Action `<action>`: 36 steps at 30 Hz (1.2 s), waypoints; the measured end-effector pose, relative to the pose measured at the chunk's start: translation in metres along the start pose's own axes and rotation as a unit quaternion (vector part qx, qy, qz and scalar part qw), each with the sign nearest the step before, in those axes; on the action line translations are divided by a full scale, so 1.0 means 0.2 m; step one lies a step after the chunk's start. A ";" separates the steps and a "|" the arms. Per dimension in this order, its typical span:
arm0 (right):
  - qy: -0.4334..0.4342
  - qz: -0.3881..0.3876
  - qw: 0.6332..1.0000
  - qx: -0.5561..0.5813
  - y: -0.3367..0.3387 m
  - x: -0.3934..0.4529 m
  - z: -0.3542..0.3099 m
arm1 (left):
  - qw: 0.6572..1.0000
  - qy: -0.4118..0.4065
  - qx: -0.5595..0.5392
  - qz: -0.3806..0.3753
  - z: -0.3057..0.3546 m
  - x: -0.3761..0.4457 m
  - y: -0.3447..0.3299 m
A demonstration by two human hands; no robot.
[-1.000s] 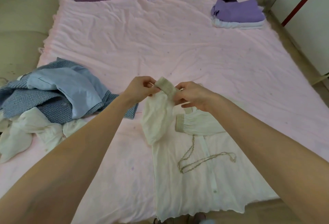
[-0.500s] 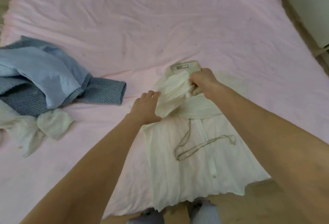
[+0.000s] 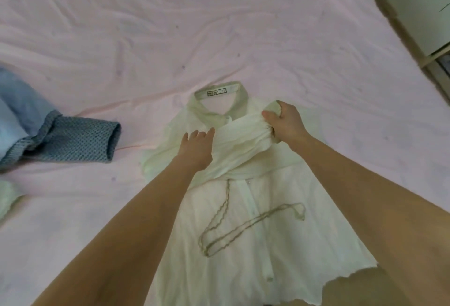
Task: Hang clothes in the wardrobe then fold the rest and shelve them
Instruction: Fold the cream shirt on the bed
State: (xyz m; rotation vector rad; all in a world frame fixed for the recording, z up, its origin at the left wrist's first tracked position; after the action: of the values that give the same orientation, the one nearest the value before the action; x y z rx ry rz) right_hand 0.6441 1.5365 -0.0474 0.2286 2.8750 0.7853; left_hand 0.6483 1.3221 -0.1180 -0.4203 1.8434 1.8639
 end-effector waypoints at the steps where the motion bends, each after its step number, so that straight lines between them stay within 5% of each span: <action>1: 0.009 -0.010 1.000 -0.004 0.01 0.02 0.04 | 1.000 0.008 0.009 -0.010 0.01 0.03 -0.03; 5: -0.025 -0.063 0.998 -0.013 0.03 0.07 0.25 | 0.999 0.047 0.024 0.008 0.03 0.09 -0.05; 9: -0.076 -0.122 0.980 -0.140 0.04 0.12 0.47 | 0.995 0.078 -0.024 0.049 0.02 0.15 0.03; 13: -0.077 -0.060 0.960 -0.264 0.12 0.16 0.54 | 0.998 0.050 -0.035 0.030 0.03 0.18 -0.02; 23: -0.116 -0.031 0.972 -0.203 0.02 0.16 0.65 | 0.996 0.065 -0.038 0.045 0.00 0.23 -0.01; 28: -0.030 -0.040 0.981 -0.188 -0.01 0.20 0.57 | 0.992 0.065 -0.083 0.065 -0.05 0.21 0.02; 36: -0.070 -0.155 0.968 -0.183 -0.12 0.15 0.58 | 0.990 -0.001 -0.140 0.021 -0.01 0.15 -0.01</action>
State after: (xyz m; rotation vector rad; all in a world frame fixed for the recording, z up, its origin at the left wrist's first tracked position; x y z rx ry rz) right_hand 0.6337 1.5783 -0.1615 -0.1967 2.4862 1.1550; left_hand 0.6245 1.3235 -0.1351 -0.4756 1.6040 2.1596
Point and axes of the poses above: each hand's wrist, its own x-axis towards the middle knuckle, its own y-axis out of the back of the hand, z = x × y, the point moved 9 cm from there along x, towards the middle knuckle, and after that the axes turned 14 degrees about y, right-handed, at the moved point
